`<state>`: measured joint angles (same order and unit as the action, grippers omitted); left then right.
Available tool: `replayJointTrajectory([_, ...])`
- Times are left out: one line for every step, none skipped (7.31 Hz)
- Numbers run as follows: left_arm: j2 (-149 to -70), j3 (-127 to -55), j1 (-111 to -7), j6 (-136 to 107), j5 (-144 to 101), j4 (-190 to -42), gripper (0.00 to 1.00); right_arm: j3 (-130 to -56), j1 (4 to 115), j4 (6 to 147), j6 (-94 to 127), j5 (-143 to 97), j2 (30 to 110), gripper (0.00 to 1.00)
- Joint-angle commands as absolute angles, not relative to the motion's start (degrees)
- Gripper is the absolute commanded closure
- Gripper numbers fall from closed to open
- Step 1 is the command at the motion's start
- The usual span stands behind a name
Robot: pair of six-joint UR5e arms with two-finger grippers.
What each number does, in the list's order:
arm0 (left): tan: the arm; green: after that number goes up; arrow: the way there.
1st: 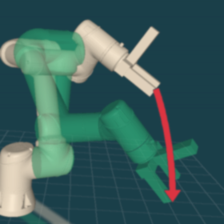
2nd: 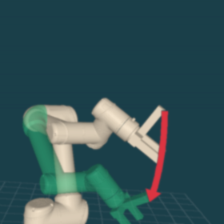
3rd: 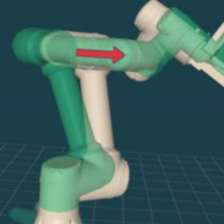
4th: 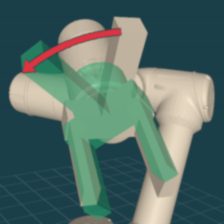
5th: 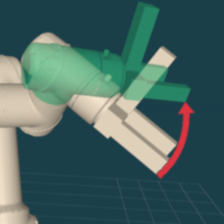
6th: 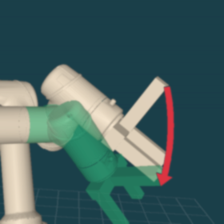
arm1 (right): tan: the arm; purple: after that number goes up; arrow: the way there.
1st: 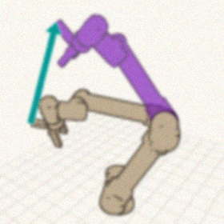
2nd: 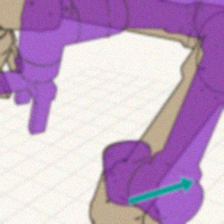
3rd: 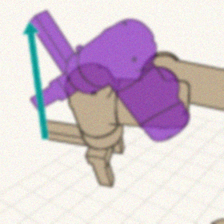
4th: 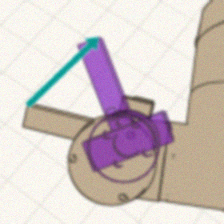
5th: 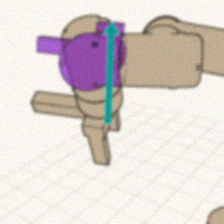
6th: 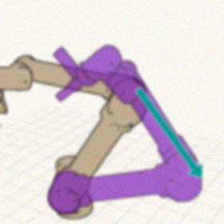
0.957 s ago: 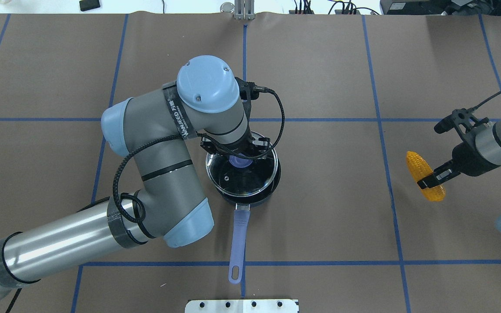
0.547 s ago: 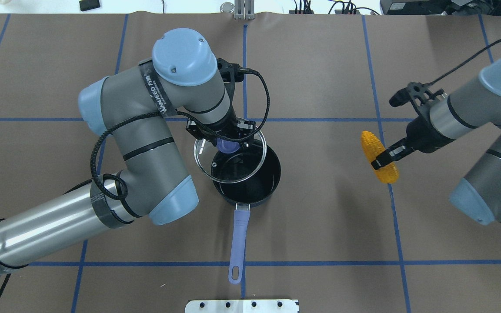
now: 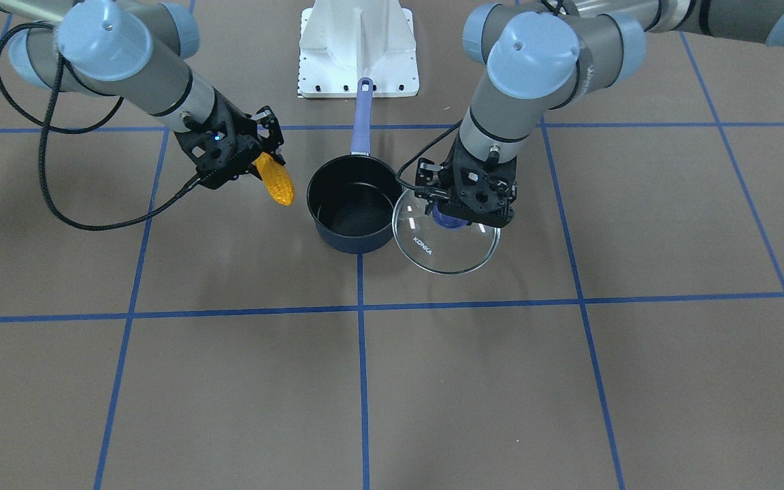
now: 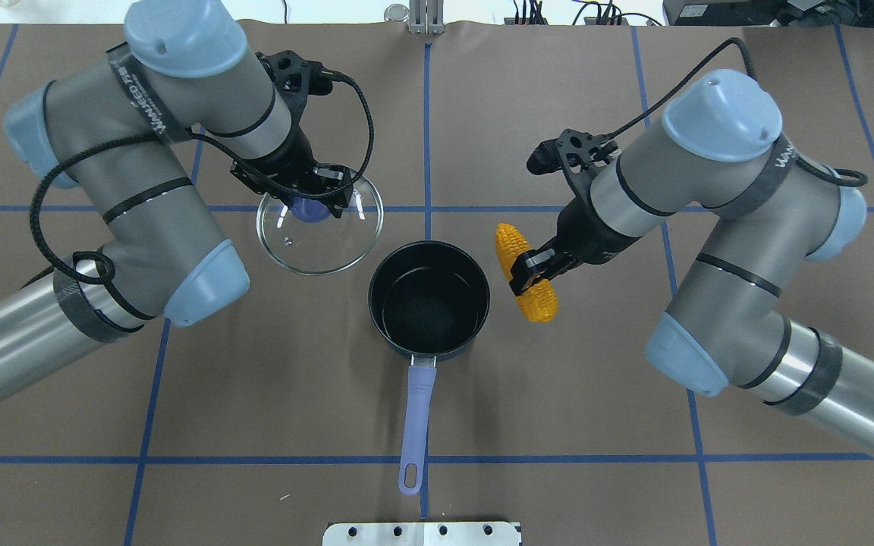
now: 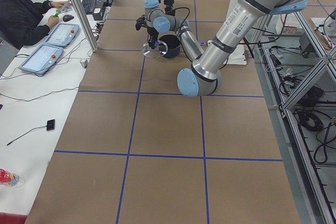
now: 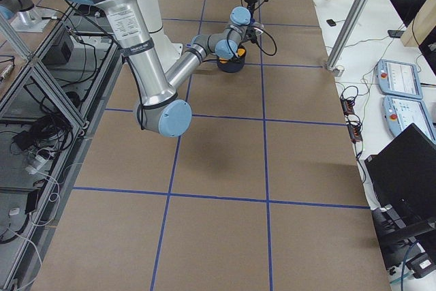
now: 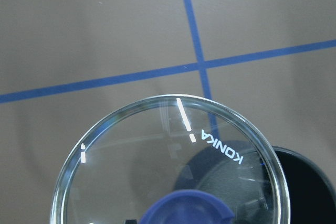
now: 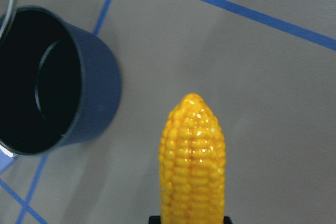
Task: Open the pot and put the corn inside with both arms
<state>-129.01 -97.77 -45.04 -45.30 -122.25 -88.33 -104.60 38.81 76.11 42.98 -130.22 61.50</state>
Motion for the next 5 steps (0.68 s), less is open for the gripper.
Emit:
replayJointTrajectory([-124.6, -98.1, -50.2, -37.1, -126.0, -88.6, 0.44, -98.7, 34.1, 77.9, 43.2, -124.5, 53.0, 0.55])
replayJointTrajectory([-122.5, -98.3, -51.7, -34.2, -126.2, -89.0, 0.44, -95.9, 33.1, 77.8, 43.1, -121.9, 50.0, 0.54])
replayJointTrajectory([-119.8, -98.3, -52.7, -33.3, -126.4, -91.7, 0.44, -94.7, 32.7, 77.9, 43.1, -121.3, 48.9, 0.51])
replayJointTrajectory([-116.4, -98.2, -53.6, -33.2, -128.4, -95.8, 0.44, -95.0, 32.7, 77.8, 43.2, -121.1, 49.0, 0.20])
replayJointTrajectory([-113.1, -97.9, -54.8, -31.1, -129.8, -99.0, 0.44, -95.3, 32.7, 77.7, 43.2, -121.2, 48.9, 0.00])
